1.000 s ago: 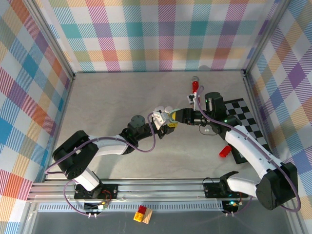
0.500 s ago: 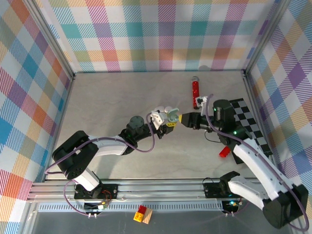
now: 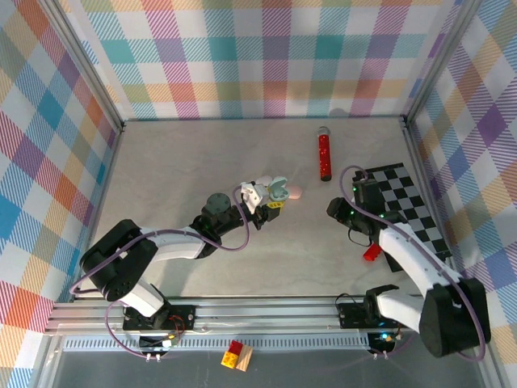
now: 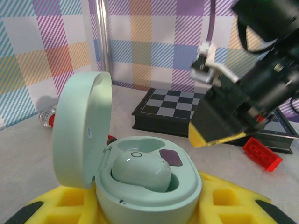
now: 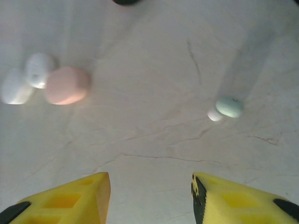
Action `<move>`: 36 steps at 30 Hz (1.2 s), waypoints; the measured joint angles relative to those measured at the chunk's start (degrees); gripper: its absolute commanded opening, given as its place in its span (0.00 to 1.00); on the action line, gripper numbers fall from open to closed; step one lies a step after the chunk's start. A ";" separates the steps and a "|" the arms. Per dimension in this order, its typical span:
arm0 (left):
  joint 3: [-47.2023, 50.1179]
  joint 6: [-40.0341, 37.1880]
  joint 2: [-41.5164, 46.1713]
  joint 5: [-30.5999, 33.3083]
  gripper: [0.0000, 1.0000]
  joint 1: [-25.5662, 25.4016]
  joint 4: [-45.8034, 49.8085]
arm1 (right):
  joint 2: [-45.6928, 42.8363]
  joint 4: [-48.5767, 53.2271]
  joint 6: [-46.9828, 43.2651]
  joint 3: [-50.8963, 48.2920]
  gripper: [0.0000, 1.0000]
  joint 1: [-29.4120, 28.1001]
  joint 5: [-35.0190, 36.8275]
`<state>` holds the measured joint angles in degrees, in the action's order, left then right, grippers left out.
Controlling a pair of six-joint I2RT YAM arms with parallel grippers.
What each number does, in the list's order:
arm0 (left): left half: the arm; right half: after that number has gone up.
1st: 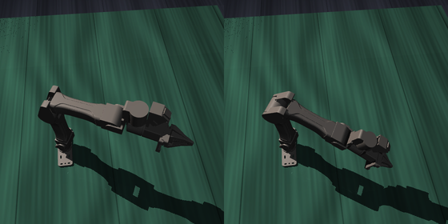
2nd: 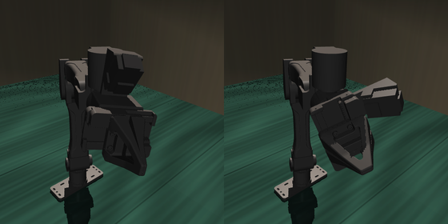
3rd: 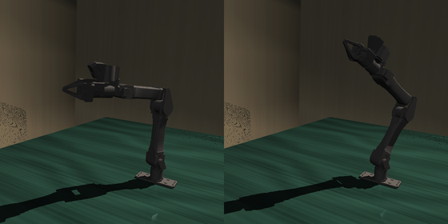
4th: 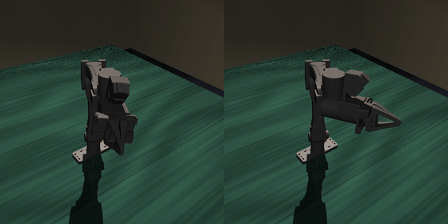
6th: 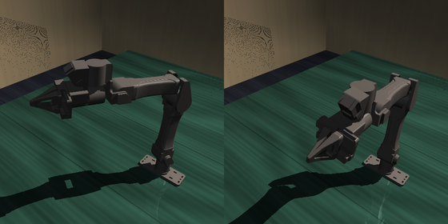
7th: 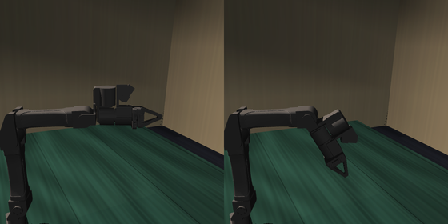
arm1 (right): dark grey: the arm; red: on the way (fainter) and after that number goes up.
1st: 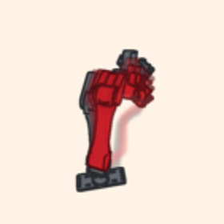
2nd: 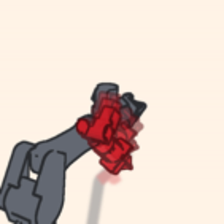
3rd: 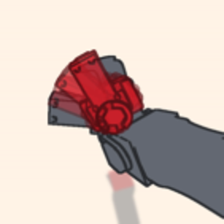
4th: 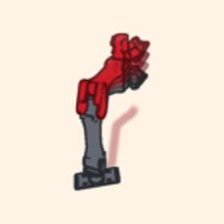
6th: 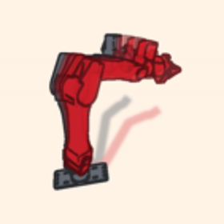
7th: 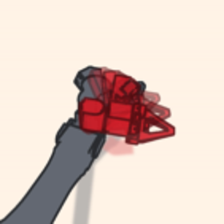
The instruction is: Insert the wireless bluetooth earbuds into the charging case
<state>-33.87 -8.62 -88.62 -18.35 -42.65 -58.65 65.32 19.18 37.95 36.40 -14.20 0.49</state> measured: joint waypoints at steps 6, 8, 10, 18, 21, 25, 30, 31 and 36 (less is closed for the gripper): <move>0.37 0.02 0.76 0.00 0.32 0.00 0.02 | 6.01 -3.02 3.91 -1.79 0.49 0.00 2.64; 0.37 0.02 0.87 -0.02 0.32 0.00 0.02 | 7.10 -4.24 4.59 -2.03 0.49 0.39 3.41; 0.37 0.04 0.90 -0.02 0.32 0.00 0.02 | 8.70 -5.90 5.05 -2.03 0.49 0.85 3.58; 0.48 0.02 1.29 -0.13 0.32 0.00 0.07 | 15.34 -10.62 5.77 -2.01 0.49 2.19 3.61; 0.76 0.00 1.86 -0.13 0.32 0.00 0.15 | 16.28 -11.04 5.79 -1.66 0.49 2.40 3.82; 0.76 0.00 2.01 -0.11 0.32 0.00 0.20 | 16.96 -11.91 5.77 -0.98 0.49 2.80 4.57; 0.76 0.00 2.01 -0.11 0.32 0.00 0.39 | 17.90 -12.28 5.31 -0.11 0.49 3.63 5.60; 0.76 0.00 2.03 -0.11 0.32 0.00 0.46 | 18.10 -12.28 5.09 0.09 0.49 3.74 5.79; 0.76 0.00 2.01 -0.13 0.32 0.00 0.61 | 20.20 -12.52 4.11 1.62 0.48 4.68 6.58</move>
<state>-33.10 -8.62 -86.61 -18.48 -42.65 -58.04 85.52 6.66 42.06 38.02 -9.52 7.07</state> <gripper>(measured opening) 0.349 0.488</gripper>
